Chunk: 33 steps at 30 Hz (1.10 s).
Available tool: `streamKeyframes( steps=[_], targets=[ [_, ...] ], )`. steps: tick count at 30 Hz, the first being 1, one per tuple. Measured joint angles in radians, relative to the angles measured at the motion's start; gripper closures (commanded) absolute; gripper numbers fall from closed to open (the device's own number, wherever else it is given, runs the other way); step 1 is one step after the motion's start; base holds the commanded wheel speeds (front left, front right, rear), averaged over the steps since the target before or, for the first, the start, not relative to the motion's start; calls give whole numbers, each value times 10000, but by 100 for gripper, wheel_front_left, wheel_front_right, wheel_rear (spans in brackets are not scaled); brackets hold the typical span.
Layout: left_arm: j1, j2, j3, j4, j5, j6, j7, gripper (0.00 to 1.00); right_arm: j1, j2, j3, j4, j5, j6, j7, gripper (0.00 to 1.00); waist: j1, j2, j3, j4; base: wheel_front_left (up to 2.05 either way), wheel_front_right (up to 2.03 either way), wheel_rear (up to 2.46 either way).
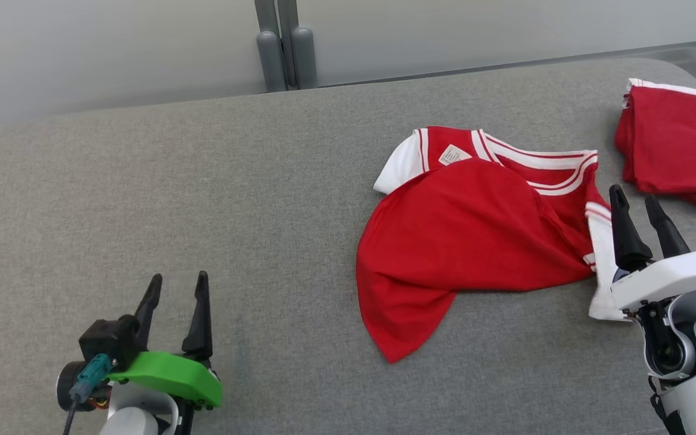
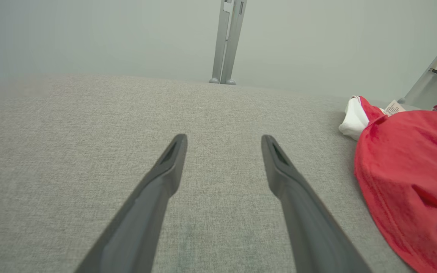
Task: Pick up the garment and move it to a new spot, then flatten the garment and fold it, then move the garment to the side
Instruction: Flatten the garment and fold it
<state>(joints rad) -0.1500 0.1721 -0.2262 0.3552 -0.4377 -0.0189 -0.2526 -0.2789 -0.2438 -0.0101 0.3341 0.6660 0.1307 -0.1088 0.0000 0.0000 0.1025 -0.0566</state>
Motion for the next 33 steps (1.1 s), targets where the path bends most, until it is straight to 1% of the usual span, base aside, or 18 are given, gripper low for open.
streamKeyframes(
  steps=[3, 7, 13, 19, 22, 26, 31, 32, 33],
  targets=[
    [-102, -102, -240, -146, -12, -144, 343, 0, 135, 6, 29, -263, -69, 0, -21, 0, 0, 0, -16, -69, 0, 0, 0],
    [-746, -316, -677, -290, -150, -443, 1087, 0, 205, 63, 198, -493, -104, 0, 6, 0, 0, 0, 141, -168, 0, 0, 0],
    [-1935, -506, -1480, 94, -309, -717, 2945, 0, 165, 224, 539, -673, -128, 0, -12, 0, 0, 0, 580, -522, 0, 0, 0],
    [-3434, -556, -2123, 775, -431, -955, 4286, 0, -27, 366, 966, -593, -54, 0, -230, 0, 0, 0, 1085, -1111, 0, 0, 0],
    [-3997, -550, -2251, 1342, -512, -999, 4627, 0, -165, 399, 1187, -500, 38, 0, -385, 0, 0, 0, 1304, -1475, 0, 0, 0],
    [-4410, -477, -2234, 2288, -631, -1020, 4723, 0, -315, 456, 1551, -284, 138, 0, -543, 0, 0, 0, 1565, -1991, 0, 0, 0],
    [-4691, -531, -2410, 2976, -999, -1076, 4667, 0, -359, 449, 1756, 40, 282, 0, -773, 0, 0, 0, 1818, -2490, 0, 0, 0],
    [-4736, -575, -2474, 3066, -1191, -1085, 4667, 2, -359, 443, 1795, 117, 297, 0, -796, 0, 0, 0, 1861, -2557, 0, 0, 0],
    [-4771, -631, -2587, 3139, -1319, -1087, 4679, 22, -365, 437, 1835, 188, 343, 0, -825, 0, 0, 0, 1898, -2600, 0, 0, 0]
  ],
)
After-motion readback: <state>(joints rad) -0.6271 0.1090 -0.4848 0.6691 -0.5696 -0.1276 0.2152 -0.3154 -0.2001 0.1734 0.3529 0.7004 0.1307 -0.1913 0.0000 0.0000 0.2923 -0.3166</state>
